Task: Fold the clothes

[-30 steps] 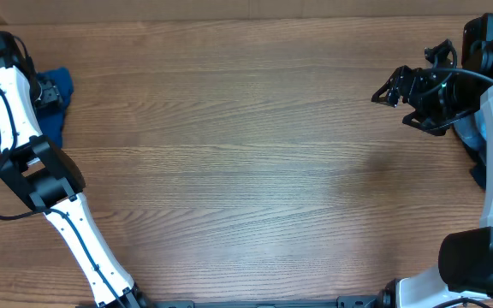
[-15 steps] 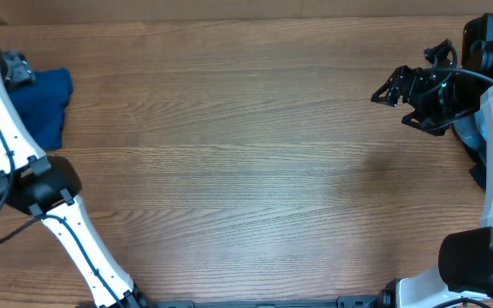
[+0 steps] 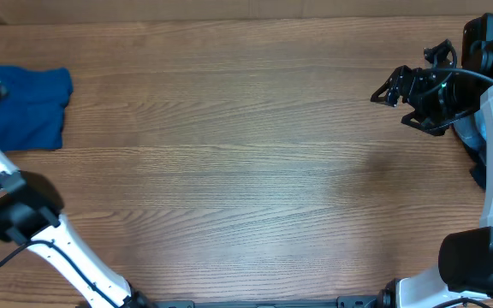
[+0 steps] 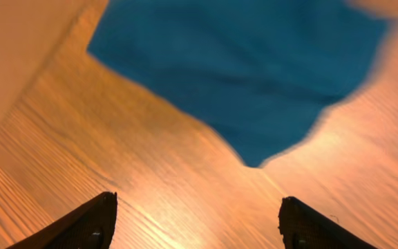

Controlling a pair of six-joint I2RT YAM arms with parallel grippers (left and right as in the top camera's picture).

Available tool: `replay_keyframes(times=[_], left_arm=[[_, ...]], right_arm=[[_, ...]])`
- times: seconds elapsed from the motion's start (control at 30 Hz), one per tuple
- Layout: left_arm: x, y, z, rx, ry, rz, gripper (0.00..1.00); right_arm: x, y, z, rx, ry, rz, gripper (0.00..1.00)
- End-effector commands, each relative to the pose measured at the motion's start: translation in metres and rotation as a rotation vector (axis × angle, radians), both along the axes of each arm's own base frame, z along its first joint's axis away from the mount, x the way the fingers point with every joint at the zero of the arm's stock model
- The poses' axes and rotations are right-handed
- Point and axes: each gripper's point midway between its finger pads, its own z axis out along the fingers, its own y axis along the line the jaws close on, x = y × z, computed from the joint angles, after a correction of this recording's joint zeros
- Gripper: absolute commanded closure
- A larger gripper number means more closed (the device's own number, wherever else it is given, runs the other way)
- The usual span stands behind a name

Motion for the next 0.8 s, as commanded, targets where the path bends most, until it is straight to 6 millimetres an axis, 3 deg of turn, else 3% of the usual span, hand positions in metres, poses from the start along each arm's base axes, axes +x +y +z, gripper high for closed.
replay_keyframes(times=[0.0, 0.23, 0.37, 0.77], left_arm=[[-0.027, 0.033, -0.058, -0.151, 0.009, 0.102, 0.25], [-0.027, 0.060, -0.118, -0.146, -0.011, 0.103, 0.19], [-0.007, 0.068, -0.145, -0.115, -0.086, 0.069, 0.18], [0.054, 0.066, -0.160, -0.017, -0.262, -0.027, 0.15]], right_arm=[[0.005, 0.002, 0.014, -0.003, -0.057, 0.011, 0.13], [0.004, 0.003, 0.014, -0.003, -0.056, 0.011, 0.13], [0.004, 0.003, 0.014, -0.002, -0.052, 0.011, 0.13], [-0.002, 0.004, 0.012, 0.011, -0.013, -0.016, 0.13]])
